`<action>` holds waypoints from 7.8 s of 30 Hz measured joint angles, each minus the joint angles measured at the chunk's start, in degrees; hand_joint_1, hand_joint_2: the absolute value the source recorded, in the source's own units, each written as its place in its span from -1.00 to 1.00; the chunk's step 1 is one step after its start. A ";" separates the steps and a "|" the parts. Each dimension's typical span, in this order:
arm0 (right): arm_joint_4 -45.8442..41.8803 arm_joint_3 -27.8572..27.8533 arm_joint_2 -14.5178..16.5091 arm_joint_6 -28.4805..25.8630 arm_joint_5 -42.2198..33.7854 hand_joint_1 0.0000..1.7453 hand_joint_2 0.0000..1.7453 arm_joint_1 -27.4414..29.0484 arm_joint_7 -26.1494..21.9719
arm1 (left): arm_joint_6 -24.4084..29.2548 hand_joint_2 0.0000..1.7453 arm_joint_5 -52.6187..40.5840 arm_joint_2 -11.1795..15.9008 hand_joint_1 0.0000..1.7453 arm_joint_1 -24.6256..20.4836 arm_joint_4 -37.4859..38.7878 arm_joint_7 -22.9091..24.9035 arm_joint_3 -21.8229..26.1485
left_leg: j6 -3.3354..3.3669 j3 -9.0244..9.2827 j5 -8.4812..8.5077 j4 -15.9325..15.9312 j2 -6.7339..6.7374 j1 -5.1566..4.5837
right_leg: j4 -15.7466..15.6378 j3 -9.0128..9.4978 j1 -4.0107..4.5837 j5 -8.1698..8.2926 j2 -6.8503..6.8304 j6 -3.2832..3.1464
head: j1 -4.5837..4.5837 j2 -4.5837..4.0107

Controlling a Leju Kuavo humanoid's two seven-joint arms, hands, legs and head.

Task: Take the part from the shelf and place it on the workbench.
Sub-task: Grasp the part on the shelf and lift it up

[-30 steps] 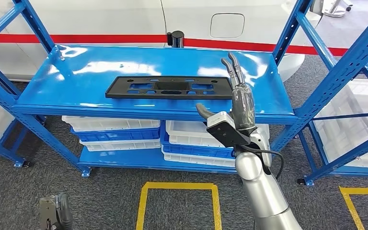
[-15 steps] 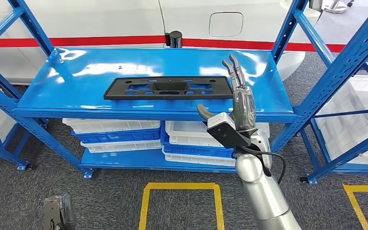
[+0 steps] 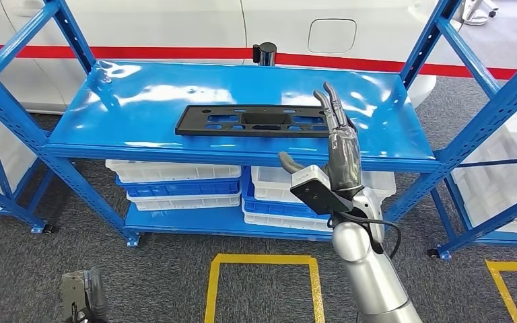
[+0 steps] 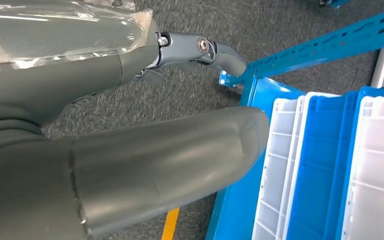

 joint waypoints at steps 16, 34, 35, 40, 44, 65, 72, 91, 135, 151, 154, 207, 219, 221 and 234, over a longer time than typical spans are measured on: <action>0.39 0.19 0.92 1.81 2.68 -1.00 1.00 -1.11 1.65 | -0.01 -1.00 -0.61 0.50 -1.00 -0.36 1.04 1.03 -0.02 | -4.89 -3.15 -2.20 6.76 0.52 2.56 | -10.82 5.93 -1.24 3.70 -0.08 -1.67 | -0.25 0.00; 2.08 0.69 0.52 1.99 3.74 -1.00 1.00 -2.03 2.18 | 0.31 -1.00 -2.32 0.57 -1.00 -0.42 1.56 3.98 0.03 | -0.36 0.08 -0.44 0.16 -0.32 -0.50 | -10.12 4.94 0.61 3.51 -0.11 -0.74 | -0.17 0.00; 2.26 0.80 0.51 1.98 3.94 -1.00 1.00 -2.04 2.36 | 0.35 -1.00 -2.44 0.56 -1.00 -0.41 1.59 4.28 0.03 | -0.46 0.01 -0.47 0.20 -0.30 -0.62 | -10.35 5.06 0.67 3.60 -0.13 -0.93 | -0.19 0.00; 2.97 1.11 0.53 1.79 4.22 -1.00 1.00 -2.00 2.64 | 0.03 -1.00 -2.96 0.72 -1.00 -0.48 1.80 5.86 -0.02 | -2.25 -3.21 -4.70 7.16 0.00 0.12 | -10.88 5.56 -0.50 3.92 -0.14 -1.96 | -0.27 0.00; 3.57 1.19 0.50 1.77 4.22 -1.00 1.00 -1.52 2.66 | -0.84 -1.00 -3.04 0.85 -1.00 -0.34 2.04 6.82 -0.02 | -3.77 -7.80 -7.14 16.11 0.30 1.69 | -10.83 5.57 -0.82 3.85 -0.13 -2.02 | -0.28 0.00; 5.50 1.25 -0.02 1.97 0.57 -1.00 -1.00 -1.86 -0.55 | -1.87 -1.00 -5.36 0.93 -1.00 -0.82 2.38 7.32 -0.63 | -0.66 0.14 -0.70 0.23 -0.09 0.14 | -10.76 5.12 0.33 3.79 0.00 -0.34 | -0.20 0.00; 7.63 1.17 0.51 1.72 -2.26 -1.00 -1.00 -1.67 -3.39 | -1.71 -1.00 -6.04 1.00 -1.00 -0.82 2.38 6.26 -0.75 | -0.48 0.36 -0.66 -0.03 0.09 0.30 | -10.80 5.16 0.56 3.98 0.18 -0.36 | -0.25 0.00; 14.06 -4.55 -1.71 3.36 -11.91 -1.00 1.00 -0.50 -13.08 | 5.14 -1.00 -6.33 -0.82 -1.00 -3.41 -0.97 0.21 -7.35 | -0.87 0.27 -0.55 -0.06 0.11 -0.06 | -10.75 5.15 0.27 4.07 0.13 -0.60 | -0.24 0.00; 15.94 -5.33 2.94 1.73 -7.12 -1.00 1.00 1.30 -10.64 | 3.16 -1.00 -5.55 1.67 -1.00 -1.39 1.50 4.01 -5.90 | 1.56 0.83 6.16 -8.26 -0.81 -0.37 | -5.60 13.80 -0.28 -9.82 0.85 -2.78 | -0.11 -0.01; -0.70 -8.99 2.73 1.01 -3.62 -1.00 1.00 14.01 -6.77 | 0.43 -1.00 -10.92 -0.29 -1.00 -0.24 2.25 5.28 -6.81 | -2.83 -5.06 -9.37 14.40 0.71 1.02 | -10.70 5.62 -0.92 3.07 0.28 -0.83 | -0.34 0.00; -3.28 -9.90 2.78 1.01 -3.32 -1.00 1.00 15.53 -6.63 | 0.32 -1.00 -11.29 -0.83 -1.00 -0.26 2.25 5.51 -7.06 | -0.96 -4.27 -5.70 11.35 0.58 0.66 | -10.73 6.09 -0.19 3.07 0.32 -1.07 | -0.33 0.00; -55.34 8.22 -19.34 -5.42 32.08 -1.00 1.00 50.52 28.03 | 4.51 -1.00 -8.33 -5.30 -1.00 3.82 3.86 6.47 -3.21 | -1.08 1.87 -2.47 -0.19 0.02 0.53 | -12.20 7.99 -1.28 2.46 0.37 1.07 | -0.38 0.00; -55.34 27.47 -40.06 -9.72 34.76 -1.00 1.00 45.50 53.71 | 5.28 -1.00 -8.37 -9.60 -1.00 4.34 4.49 6.69 -2.01 | -1.00 2.07 -2.43 -0.17 0.09 0.51 | -12.20 8.13 -1.29 2.52 0.42 1.23 | -0.42 0.00; -55.32 28.88 -41.15 -10.10 34.69 -1.00 1.00 44.28 54.24 | 5.20 -1.00 -8.35 -9.82 -1.00 4.57 4.60 6.47 -1.84 | -1.00 2.08 -2.43 -0.17 0.08 0.52 | -12.20 8.13 -1.28 2.52 0.43 1.23 | -0.42 0.00; -55.17 30.64 -43.06 -10.64 33.96 -1.00 1.00 41.00 54.32 | 5.19 -1.00 -8.35 -9.97 -1.00 4.82 4.82 6.32 -1.24 | -1.00 2.07 -2.43 -0.18 0.10 0.54 | -12.20 8.13 -1.28 2.52 0.44 1.23 | -0.41 0.00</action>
